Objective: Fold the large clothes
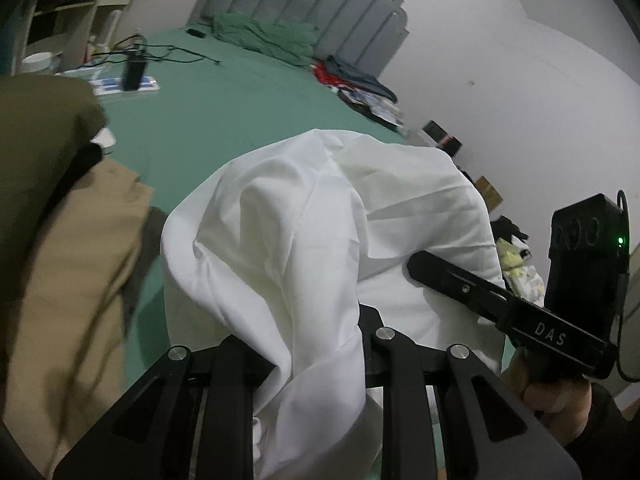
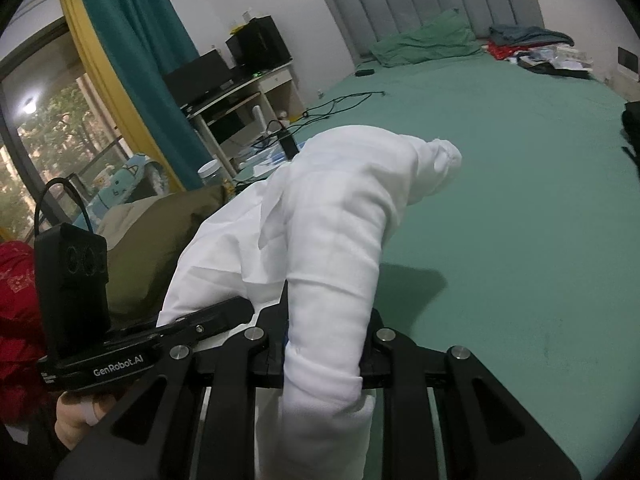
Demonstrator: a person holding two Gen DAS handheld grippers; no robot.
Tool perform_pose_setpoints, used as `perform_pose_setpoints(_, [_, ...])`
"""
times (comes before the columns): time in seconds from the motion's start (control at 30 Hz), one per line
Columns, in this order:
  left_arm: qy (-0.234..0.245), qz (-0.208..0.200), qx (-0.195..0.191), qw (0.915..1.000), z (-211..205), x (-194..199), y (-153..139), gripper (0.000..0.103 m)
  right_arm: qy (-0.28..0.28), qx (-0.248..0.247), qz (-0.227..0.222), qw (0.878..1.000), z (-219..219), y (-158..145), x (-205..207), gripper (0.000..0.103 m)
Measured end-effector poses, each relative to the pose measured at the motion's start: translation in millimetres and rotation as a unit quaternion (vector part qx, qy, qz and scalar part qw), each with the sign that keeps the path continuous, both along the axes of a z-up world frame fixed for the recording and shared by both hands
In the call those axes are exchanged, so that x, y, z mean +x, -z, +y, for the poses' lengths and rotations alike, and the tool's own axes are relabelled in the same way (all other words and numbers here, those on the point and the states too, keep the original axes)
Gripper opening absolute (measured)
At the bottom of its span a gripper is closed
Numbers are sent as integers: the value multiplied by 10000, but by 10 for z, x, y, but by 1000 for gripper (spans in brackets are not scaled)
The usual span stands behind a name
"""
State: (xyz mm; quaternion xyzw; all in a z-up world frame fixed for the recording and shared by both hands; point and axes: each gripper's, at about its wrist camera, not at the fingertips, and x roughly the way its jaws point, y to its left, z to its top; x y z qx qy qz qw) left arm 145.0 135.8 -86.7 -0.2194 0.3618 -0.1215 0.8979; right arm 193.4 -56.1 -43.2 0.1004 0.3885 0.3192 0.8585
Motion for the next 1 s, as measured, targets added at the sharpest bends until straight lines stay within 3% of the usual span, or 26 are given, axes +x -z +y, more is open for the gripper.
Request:
perform_pose_setpoints(0.27, [-228,737,-119,9969,307,169,328,23,13,235,543,9982,191,471,113,21])
perform_pose_setpoints(0.37, [-336,1285,44,9911,344,212,602,24,-34,179,883,9959,253,765,122,21])
perform_pose_setpoints(0.47, [-467,1558,44,9867,404,242,768,30,47,135,1102,9938,274,1025,113,23])
perform_pose_setpoints(0.6, [-628,1730,-338,9823,486,288,872,36,108,244,1307,9911,173,1167,138,32])
perform_pose_setpoints(0.67, [-614,1761,-272,9821,461,312,913,43,41,223,1402,9899,121,1196,170,34])
perform_pose_setpoints(0.83, [-566,1739,-77,9831,418,210,927,47,-121,28,1351,9908,95,1134,144,42])
perform_pose_setpoints(1.0, [-598,1883,-86,9802,512,206,907,48,-215,-547,1094,9923,81,1065,41,66])
